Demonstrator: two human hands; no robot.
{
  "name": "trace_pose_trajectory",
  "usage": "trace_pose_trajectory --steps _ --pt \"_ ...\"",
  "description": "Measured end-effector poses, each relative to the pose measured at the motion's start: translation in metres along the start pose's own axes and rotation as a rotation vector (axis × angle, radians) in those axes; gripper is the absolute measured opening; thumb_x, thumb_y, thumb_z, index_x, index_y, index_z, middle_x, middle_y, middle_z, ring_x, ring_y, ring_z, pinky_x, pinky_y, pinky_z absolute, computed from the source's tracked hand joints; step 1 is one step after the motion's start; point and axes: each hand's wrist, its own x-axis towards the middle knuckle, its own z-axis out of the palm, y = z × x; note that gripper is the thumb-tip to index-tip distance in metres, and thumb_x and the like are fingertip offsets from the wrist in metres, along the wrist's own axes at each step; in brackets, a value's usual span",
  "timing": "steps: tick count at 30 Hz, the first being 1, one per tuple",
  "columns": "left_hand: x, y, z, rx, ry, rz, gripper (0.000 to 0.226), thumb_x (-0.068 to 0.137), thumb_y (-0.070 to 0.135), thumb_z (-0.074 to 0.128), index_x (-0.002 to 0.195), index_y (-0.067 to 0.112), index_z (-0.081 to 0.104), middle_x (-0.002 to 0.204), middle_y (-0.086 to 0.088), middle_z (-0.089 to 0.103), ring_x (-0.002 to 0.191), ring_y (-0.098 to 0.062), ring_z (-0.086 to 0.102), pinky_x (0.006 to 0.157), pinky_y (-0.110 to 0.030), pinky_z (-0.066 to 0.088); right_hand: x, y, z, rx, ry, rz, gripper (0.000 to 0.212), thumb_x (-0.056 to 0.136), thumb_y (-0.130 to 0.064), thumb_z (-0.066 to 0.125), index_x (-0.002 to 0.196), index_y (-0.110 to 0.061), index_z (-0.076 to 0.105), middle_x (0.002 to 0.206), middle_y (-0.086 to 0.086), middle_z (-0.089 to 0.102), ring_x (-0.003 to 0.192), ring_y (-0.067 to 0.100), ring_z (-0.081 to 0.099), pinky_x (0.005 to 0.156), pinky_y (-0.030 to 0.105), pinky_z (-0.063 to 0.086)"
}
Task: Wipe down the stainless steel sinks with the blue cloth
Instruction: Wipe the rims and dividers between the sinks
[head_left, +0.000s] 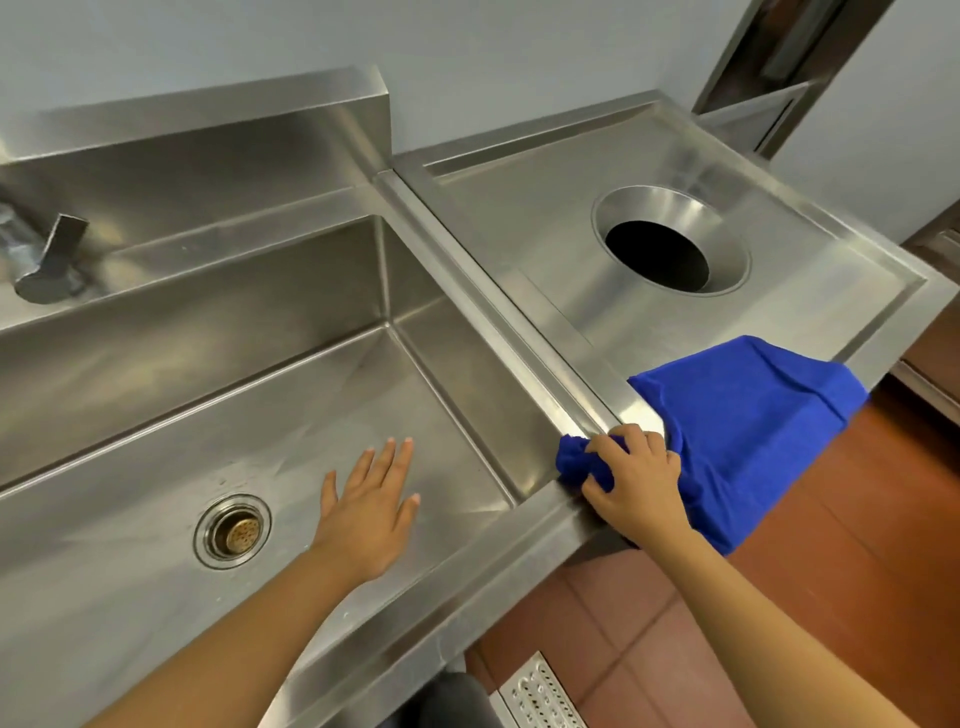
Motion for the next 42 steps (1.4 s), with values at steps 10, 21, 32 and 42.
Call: trace_pose_trajectory --steps 10,21,32,42 --pt "0.031 0.027 -0.002 -0.007 -0.001 -0.004 0.061 0.103 0.042 0.018 0.150 0.027 -0.019 0.161 0.007 -0.012 0.148 -0.015 -0.010 0.117 -0.048 -0.004 0.038 0.016 0.007 -0.109 -0.107 -0.278 0.042 0.082 -0.053 0.050 0.121 -0.039 0.057 0.142 0.003 0.043 0.128 0.040 0.037 0.101 0.069 0.025" --pt "0.071 0.039 -0.004 -0.105 0.071 -0.270 0.065 0.093 0.053 0.003 0.150 0.029 -0.018 0.161 0.007 -0.011 0.148 -0.016 -0.009 0.117 -0.047 -0.004 0.119 -0.007 0.032 -0.021 -0.009 -0.447 0.030 0.073 -0.043 0.047 0.097 -0.029 0.060 0.110 0.003 0.058 0.098 0.034 0.050 0.080 0.052 0.041" --pt "0.070 0.033 -0.001 -0.097 0.034 -0.411 0.062 0.102 0.046 0.015 0.150 0.026 -0.020 0.161 0.005 -0.014 0.148 -0.017 -0.010 0.117 -0.049 -0.003 0.123 -0.014 0.038 0.076 0.037 -0.451 0.031 0.067 -0.044 0.053 0.090 -0.027 0.065 0.100 0.001 0.058 0.097 0.029 0.046 0.082 0.047 0.037" --pt "0.071 0.042 -0.008 -0.147 0.076 -0.371 0.063 0.103 0.043 0.020 0.150 0.026 -0.018 0.161 0.006 -0.011 0.148 -0.017 -0.009 0.117 -0.049 -0.003 0.173 -0.059 0.038 0.055 -0.025 -0.342 0.033 0.068 -0.043 0.053 0.093 -0.024 0.062 0.100 0.005 0.058 0.095 0.034 0.052 0.082 0.050 0.040"
